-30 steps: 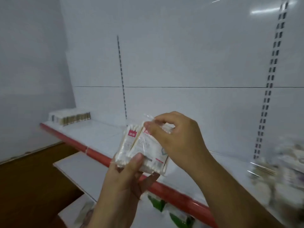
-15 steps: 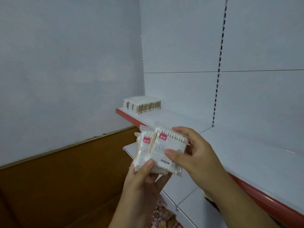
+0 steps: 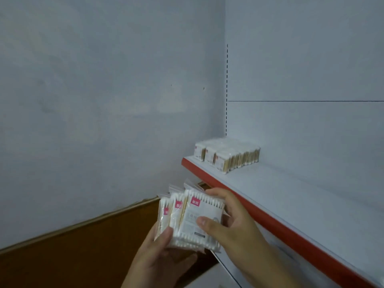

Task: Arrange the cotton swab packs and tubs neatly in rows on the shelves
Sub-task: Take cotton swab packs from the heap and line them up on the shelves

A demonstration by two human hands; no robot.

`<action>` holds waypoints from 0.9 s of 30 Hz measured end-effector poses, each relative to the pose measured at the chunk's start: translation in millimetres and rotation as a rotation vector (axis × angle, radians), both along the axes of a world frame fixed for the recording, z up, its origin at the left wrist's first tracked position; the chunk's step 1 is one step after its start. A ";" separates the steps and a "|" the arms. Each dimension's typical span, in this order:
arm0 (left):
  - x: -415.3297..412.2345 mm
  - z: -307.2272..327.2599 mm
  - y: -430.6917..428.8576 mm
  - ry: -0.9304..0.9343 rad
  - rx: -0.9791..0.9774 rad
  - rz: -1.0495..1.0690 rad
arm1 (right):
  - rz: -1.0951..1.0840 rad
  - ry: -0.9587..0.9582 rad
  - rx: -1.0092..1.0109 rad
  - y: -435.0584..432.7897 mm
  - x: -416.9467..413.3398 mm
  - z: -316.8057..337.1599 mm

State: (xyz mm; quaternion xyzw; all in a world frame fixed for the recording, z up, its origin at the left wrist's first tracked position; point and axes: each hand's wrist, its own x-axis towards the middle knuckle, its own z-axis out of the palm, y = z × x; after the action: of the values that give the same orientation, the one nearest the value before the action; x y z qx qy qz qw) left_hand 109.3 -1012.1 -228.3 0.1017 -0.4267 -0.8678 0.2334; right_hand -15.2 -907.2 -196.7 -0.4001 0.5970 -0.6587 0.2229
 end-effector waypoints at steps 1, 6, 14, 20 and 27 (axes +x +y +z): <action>-5.5 -4.3 -23.1 0.004 0.018 0.011 | 0.002 -0.011 0.010 -21.7 -4.4 -3.4; -30.3 -24.4 -146.2 -0.092 0.046 0.104 | -0.079 -0.101 0.075 -125.2 -20.5 -17.4; -104.9 -4.8 -270.9 -0.137 0.149 -0.185 | -0.500 -0.258 -0.112 -193.5 -55.6 -11.7; -175.4 -4.5 -337.7 -0.186 0.010 -0.236 | -0.815 -0.134 -0.097 -189.3 -106.8 -6.8; -266.8 19.5 -397.1 -0.198 -0.407 -0.211 | -1.011 -0.015 -0.036 -229.8 -182.3 -13.7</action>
State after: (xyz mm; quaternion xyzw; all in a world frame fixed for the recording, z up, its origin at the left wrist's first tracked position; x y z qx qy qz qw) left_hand -157.5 -1409.2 -208.7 0.0920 -0.6216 -0.7694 0.1145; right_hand -197.6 -1137.1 -210.4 -0.0599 0.7028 -0.6974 -0.1266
